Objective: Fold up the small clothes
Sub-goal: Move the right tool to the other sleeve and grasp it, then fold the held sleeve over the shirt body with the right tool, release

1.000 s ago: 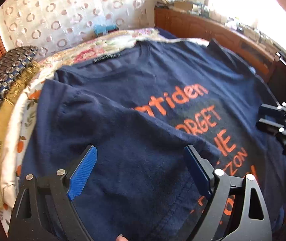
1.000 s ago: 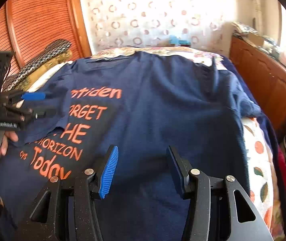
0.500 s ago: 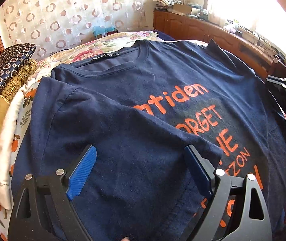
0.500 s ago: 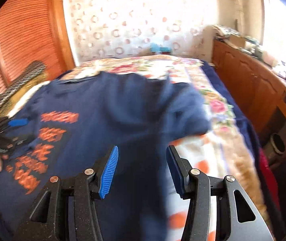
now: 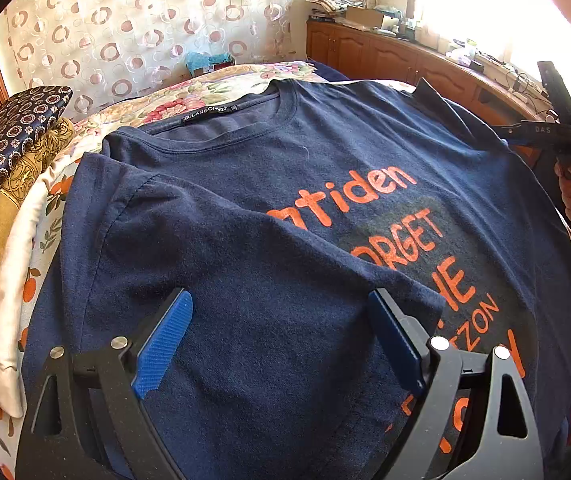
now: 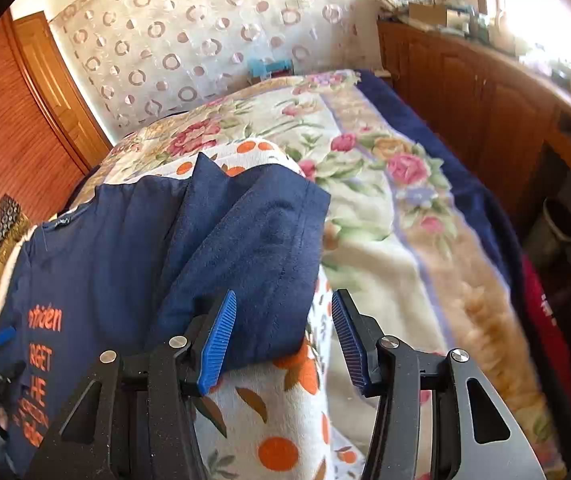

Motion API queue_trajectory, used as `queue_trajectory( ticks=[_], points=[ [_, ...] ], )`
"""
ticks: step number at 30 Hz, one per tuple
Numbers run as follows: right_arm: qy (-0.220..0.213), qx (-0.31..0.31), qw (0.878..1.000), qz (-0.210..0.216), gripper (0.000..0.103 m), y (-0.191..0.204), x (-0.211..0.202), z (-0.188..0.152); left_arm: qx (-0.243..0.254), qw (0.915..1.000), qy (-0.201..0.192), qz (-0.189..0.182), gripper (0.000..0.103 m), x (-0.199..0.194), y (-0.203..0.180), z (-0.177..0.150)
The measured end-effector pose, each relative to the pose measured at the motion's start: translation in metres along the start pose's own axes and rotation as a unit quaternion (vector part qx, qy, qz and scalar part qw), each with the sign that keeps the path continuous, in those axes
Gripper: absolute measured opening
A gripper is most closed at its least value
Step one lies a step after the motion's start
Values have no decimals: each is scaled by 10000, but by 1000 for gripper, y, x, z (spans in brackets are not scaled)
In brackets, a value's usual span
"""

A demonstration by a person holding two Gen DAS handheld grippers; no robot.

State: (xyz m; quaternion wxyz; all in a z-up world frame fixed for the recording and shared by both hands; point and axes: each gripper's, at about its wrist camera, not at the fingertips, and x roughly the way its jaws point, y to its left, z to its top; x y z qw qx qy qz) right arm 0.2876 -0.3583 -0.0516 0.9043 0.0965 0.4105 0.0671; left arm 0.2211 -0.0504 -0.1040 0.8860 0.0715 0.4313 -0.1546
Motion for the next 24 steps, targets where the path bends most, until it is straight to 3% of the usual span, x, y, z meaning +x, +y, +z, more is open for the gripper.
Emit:
queue_trajectory(
  ticks=[3, 6, 8, 10, 13, 18, 23, 24],
  points=[
    [78, -53, 9999, 37, 52, 2, 3, 4, 1, 10000, 0, 1, 90, 0, 0, 0],
    [82, -272, 9996, 68, 33, 4, 5, 6, -1, 10000, 2, -2, 90, 0, 0, 0],
    [52, -457, 9989, 14, 14, 3, 3, 8, 0, 10000, 0, -1, 90, 0, 0, 0],
    [-17, -676, 9977, -61, 9, 7, -1, 10, -2, 10000, -1, -3, 90, 0, 0, 0],
    [-402, -945, 9945, -205, 9, 17, -20, 10, 6, 10000, 2, -16, 90, 0, 1, 0],
    [-892, -1486, 9848, 74, 9, 55, -55, 13, -68, 9999, -10, 138, 90, -5, 2, -2],
    [-694, -2288, 9685, 691, 9, 102, -67, -14, -57, 9990, -433, 110, 90, -37, -7, -7],
    [-585, -2451, 9649, 735, 15, 109, -65, -23, -16, 9985, -543, 76, 90, -45, -11, -8]
  ],
)
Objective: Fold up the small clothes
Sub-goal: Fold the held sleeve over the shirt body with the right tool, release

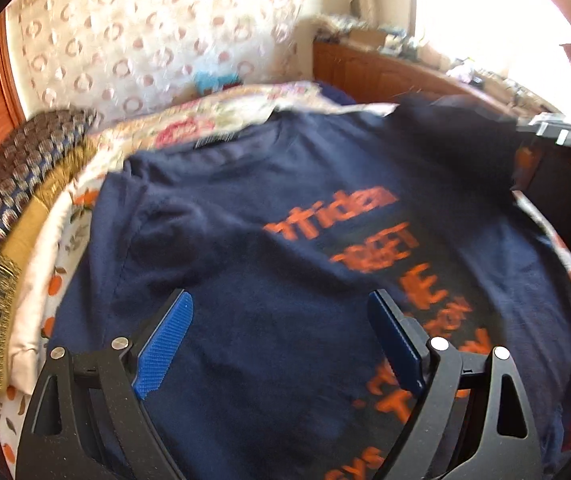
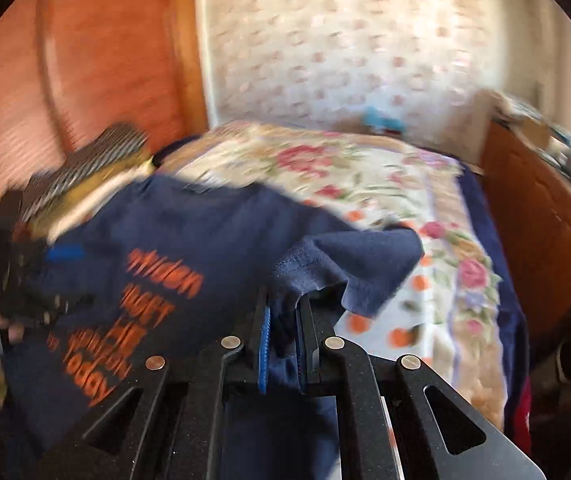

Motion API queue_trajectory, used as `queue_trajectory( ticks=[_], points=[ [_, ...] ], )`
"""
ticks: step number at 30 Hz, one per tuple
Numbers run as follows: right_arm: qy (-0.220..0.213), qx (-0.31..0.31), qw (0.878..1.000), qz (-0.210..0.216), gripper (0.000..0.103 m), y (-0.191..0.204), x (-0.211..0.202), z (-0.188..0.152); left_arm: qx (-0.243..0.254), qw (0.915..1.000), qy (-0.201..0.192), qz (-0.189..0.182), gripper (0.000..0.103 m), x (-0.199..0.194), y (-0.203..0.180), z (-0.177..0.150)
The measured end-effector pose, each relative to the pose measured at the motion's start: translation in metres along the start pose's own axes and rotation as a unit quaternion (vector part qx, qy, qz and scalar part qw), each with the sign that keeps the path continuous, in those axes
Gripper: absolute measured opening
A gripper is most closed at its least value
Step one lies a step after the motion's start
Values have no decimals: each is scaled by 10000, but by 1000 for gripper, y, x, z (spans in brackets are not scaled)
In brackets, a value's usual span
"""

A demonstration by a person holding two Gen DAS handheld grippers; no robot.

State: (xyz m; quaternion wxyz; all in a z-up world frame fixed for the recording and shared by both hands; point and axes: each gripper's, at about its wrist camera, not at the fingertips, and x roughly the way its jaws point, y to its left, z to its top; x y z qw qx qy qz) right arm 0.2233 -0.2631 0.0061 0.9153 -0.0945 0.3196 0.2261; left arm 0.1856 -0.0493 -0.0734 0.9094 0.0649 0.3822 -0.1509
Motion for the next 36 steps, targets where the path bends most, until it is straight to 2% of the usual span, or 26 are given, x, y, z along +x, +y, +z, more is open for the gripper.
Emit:
queue_trajectory(
  ticks=[2, 5, 11, 14, 19, 23, 25, 26, 27, 28, 29, 35, 36],
  points=[
    [184, -234, 9995, 94, 28, 11, 6, -9, 65, 9999, -147, -46, 90, -13, -6, 0],
    [302, -231, 9993, 67, 43, 7, 9, -23, 92, 9994, -319, -118, 90, -30, -14, -1],
    [297, 425, 9985, -175, 45, -30, 15, -23, -12, 9984, -464, -320, 90, -42, -21, 2],
    [274, 718, 9970, -88, 45, -26, 25, -16, -29, 9983, -482, -312, 90, -43, -22, 3],
    [397, 1107, 9930, 83, 45, -17, 78, 0, -82, 9984, -463, -325, 90, -45, -19, -4],
    [647, 1089, 9917, -204, 45, -15, 111, 10, -146, 9985, -409, -345, 90, -46, -13, -12],
    [687, 1138, 9910, -174, 45, -13, 122, 13, -193, 9984, -381, -360, 90, -45, -10, -17],
    [658, 1139, 9912, -107, 44, -11, 125, 16, -215, 9984, -371, -369, 90, -45, -8, -19],
    [557, 1090, 9925, -30, 33, -7, 125, 19, -237, 9984, -360, -376, 90, -45, -7, -20],
    [439, 991, 9941, 78, 17, -1, 121, 23, -261, 9984, -350, -371, 90, -44, -5, -22],
    [346, 877, 9953, 212, 7, 6, 118, 27, -284, 9983, -353, -367, 90, -44, -4, -23],
    [81, 449, 9918, 1192, 5, 47, 102, 41, -409, 9975, -411, -396, 90, -47, 2, -27],
    [56, 389, 9923, 1176, 5, 51, 99, 42, -414, 9975, -407, -399, 90, -47, 3, -27]
  ],
)
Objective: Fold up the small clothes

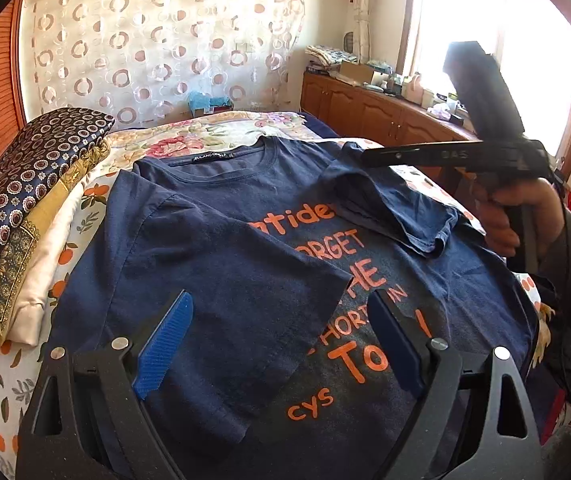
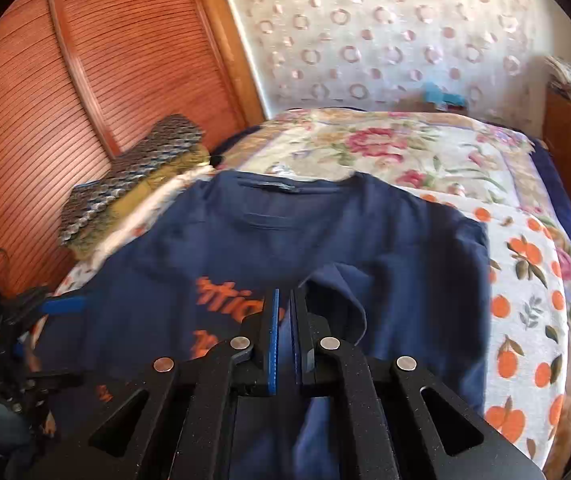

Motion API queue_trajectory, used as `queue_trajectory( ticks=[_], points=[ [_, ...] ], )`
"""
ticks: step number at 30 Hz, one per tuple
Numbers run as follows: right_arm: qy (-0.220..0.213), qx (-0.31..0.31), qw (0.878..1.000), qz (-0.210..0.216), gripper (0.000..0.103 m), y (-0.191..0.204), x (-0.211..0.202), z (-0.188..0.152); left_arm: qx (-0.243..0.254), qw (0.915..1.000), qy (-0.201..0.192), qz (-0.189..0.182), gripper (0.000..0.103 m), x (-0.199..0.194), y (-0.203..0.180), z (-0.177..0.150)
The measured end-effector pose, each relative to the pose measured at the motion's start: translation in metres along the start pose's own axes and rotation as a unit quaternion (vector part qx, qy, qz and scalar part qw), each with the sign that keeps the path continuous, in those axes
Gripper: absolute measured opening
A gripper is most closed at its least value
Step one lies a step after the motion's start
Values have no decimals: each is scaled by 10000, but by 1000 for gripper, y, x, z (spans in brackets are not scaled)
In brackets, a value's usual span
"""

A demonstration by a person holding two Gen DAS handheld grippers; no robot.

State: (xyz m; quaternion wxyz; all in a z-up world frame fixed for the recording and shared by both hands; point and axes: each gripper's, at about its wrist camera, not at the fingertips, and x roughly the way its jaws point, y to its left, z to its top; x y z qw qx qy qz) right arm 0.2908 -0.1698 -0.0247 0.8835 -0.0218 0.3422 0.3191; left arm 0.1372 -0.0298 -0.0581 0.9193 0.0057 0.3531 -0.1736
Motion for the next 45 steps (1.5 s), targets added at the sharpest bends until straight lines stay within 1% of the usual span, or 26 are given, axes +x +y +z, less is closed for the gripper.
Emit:
queue_trajectory(
  ticks=[1, 3, 4, 5, 7, 12, 15, 17, 18, 22, 24, 25, 26, 27, 28, 30, 31, 34, 38, 39, 43, 45],
  points=[
    [-6, -83, 9999, -78, 6, 5, -2, 0, -4, 10000, 3, 7, 90, 0, 0, 0],
    [33, -162, 9998, -102, 17, 8, -6, -2, 1, 10000, -9, 7, 90, -2, 0, 0],
    [66, -225, 9995, -205, 27, 10, -7, -5, 6, 10000, -14, 0, 90, -3, 0, -1],
    [106, -292, 9989, -353, 29, 9, -14, -10, 9, 10000, -22, -1, 90, -3, -1, -1],
    [261, -354, 9974, -579, 29, 7, -15, -19, 1, 10000, -31, 10, 90, -3, 0, -2],
    [745, -434, 9906, -1061, 29, 5, -13, -56, -60, 10000, 6, 14, 90, 0, 3, -3],
    [980, -349, 9874, -1193, 29, 1, -13, -78, -84, 10000, 19, 31, 90, 0, 6, -5],
    [1035, -249, 9867, -1225, 29, 5, -18, -89, -110, 9999, 21, 61, 90, -2, 8, -5],
    [930, -207, 9881, -1209, 29, 7, -23, -92, -135, 9999, 13, 69, 90, -2, 11, -6],
    [827, -89, 9895, -1184, 29, 12, -32, -94, -241, 9996, 11, 115, 90, -3, 21, -4],
    [808, -121, 9891, -1226, 32, 14, -33, -97, -289, 9994, 3, 206, 90, -3, 29, -2],
    [764, -116, 9890, -1263, 39, 14, -34, -100, -303, 9992, 28, 244, 90, -3, 32, -2],
    [713, -78, 9889, -1299, 42, 8, -40, -103, -324, 9990, 92, 282, 90, -1, 38, -2],
    [667, -16, 9889, -1325, 49, 5, -40, -103, -340, 9988, 156, 315, 90, 1, 42, -2],
    [601, 80, 9894, -1318, 53, 1, -42, -105, -352, 9986, 213, 343, 90, 3, 46, -3],
    [441, 122, 9911, -1246, 55, -1, -47, -112, -354, 9978, 338, 446, 90, 7, 53, -6],
    [397, 55, 9909, -1282, 55, 1, -47, -115, -325, 9972, 407, 536, 90, 10, 56, -8],
    [360, 11, 9898, -1376, 56, 5, -46, -118, -282, 9961, 532, 638, 90, 17, 59, -14],
    [333, 46, 9901, -1363, 57, 4, -45, -120, -236, 9947, 728, 690, 90, 30, 60, -22],
    [332, 43, 9900, -1371, 57, 3, -46, -120, -210, 9939, 838, 692, 90, 34, 59, -23],
    [325, 47, 9901, -1361, 58, 3, -47, -119, -71, 9928, 895, 799, 90, 37, 54, -23],
    [326, 48, 9902, -1356, 58, 2, -47, -119, -76, 9928, 905, 784, 90, 37, 55, -23]
  ],
)
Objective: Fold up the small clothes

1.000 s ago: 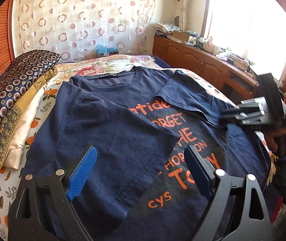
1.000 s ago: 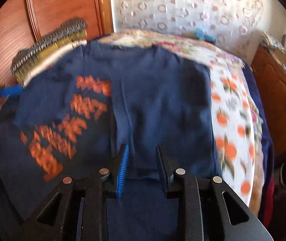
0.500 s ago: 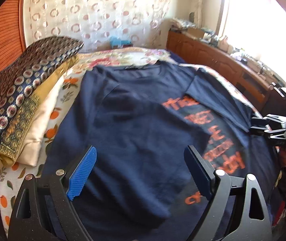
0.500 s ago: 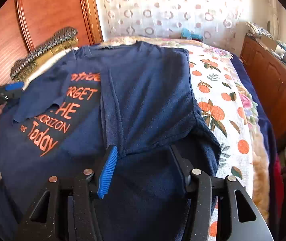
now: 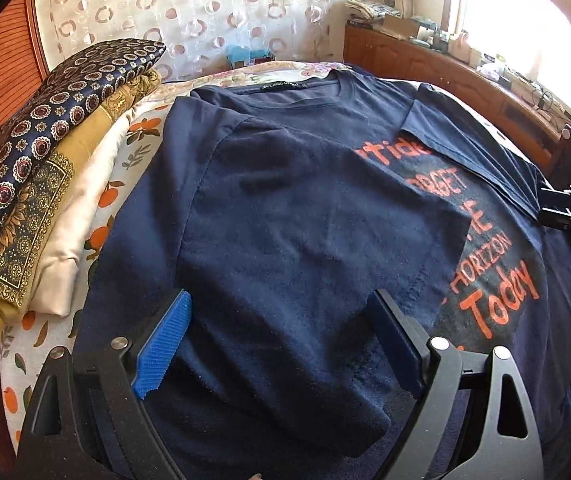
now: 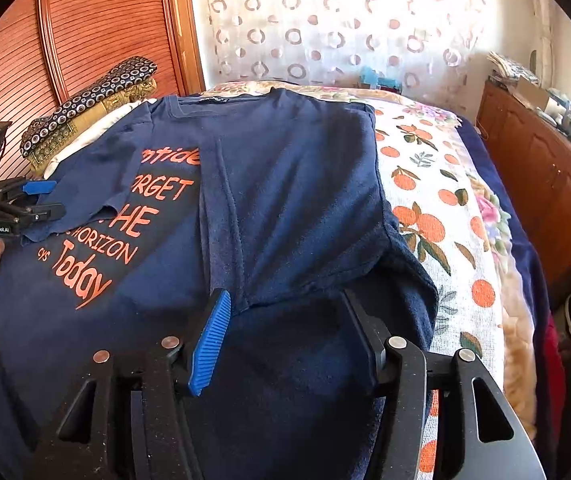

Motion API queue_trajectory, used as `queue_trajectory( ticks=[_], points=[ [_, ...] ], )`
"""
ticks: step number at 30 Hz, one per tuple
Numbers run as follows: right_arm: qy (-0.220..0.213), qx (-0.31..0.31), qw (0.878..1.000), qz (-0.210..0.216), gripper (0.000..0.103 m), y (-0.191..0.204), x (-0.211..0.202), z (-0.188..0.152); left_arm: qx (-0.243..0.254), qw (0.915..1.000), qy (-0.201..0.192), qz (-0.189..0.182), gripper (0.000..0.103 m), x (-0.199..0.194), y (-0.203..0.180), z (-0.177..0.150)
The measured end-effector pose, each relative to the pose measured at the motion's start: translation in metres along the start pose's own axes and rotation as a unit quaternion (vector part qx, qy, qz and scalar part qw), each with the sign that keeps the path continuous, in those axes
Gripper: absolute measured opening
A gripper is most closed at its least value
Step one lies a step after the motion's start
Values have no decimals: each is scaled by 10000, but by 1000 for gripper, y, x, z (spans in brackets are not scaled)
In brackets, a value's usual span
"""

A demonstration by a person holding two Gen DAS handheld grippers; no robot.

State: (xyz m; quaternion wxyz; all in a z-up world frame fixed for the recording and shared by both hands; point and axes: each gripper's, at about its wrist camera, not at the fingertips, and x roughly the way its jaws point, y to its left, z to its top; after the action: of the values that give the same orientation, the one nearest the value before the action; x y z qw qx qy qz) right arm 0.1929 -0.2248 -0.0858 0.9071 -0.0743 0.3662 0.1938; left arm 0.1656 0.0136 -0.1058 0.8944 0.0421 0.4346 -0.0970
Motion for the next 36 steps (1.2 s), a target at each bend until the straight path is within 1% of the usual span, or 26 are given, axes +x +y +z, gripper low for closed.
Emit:
queue_trajectory(
  ticks=[6, 8, 11, 12, 14, 16, 20, 23, 26, 29, 30, 31, 35, 36],
  points=[
    [16, 5, 10000, -40, 58, -1, -1, 1, -3, 10000, 2, 2, 91, 0, -1, 1],
    [81, 4, 9999, -62, 59, 0, -1, 3, -3, 10000, 2, 1, 91, 0, -1, 0],
    [117, 188, 9997, 117, 59, -6, -2, 9, 32, 10000, 5, -14, 91, 0, -1, 0],
    [94, 217, 9996, 169, 59, -8, -3, 13, 74, 10000, 36, -23, 91, 0, -2, 1],
    [-7, 165, 9998, 116, 59, -10, -7, 23, 126, 9998, 163, -84, 90, -1, 0, 5],
    [-136, 95, 9998, 55, 60, -12, -10, 34, 108, 9996, 249, -101, 90, -3, 4, 10],
    [-274, 54, 9996, 48, 62, -21, -10, 55, 150, 9998, -70, -142, 90, -14, 16, 28],
    [-283, -16, 9996, 0, 63, -28, -2, 69, 109, 9997, -142, -180, 90, -13, 31, 48],
    [-250, -53, 9997, -49, 63, -36, 13, 84, 57, 9997, -121, -199, 90, -3, 47, 70],
    [-190, -62, 9998, -53, 63, -43, 34, 97, 3, 9994, -75, -343, 82, 9, 58, 85],
    [-154, -72, 9998, -52, 63, -46, 42, 101, -23, 9992, -63, -399, 76, 14, 61, 91],
    [-121, -88, 9999, -59, 63, -48, 50, 105, -75, 9990, -32, -449, 74, 21, 65, 98],
    [36, -109, 9999, -74, 63, -56, 79, 117, -255, 9991, -54, -349, 65, 38, 73, 119],
    [72, -111, 9999, -61, 63, -58, 85, 120, -278, 9991, -47, -331, 61, 41, 75, 122]
  ],
)
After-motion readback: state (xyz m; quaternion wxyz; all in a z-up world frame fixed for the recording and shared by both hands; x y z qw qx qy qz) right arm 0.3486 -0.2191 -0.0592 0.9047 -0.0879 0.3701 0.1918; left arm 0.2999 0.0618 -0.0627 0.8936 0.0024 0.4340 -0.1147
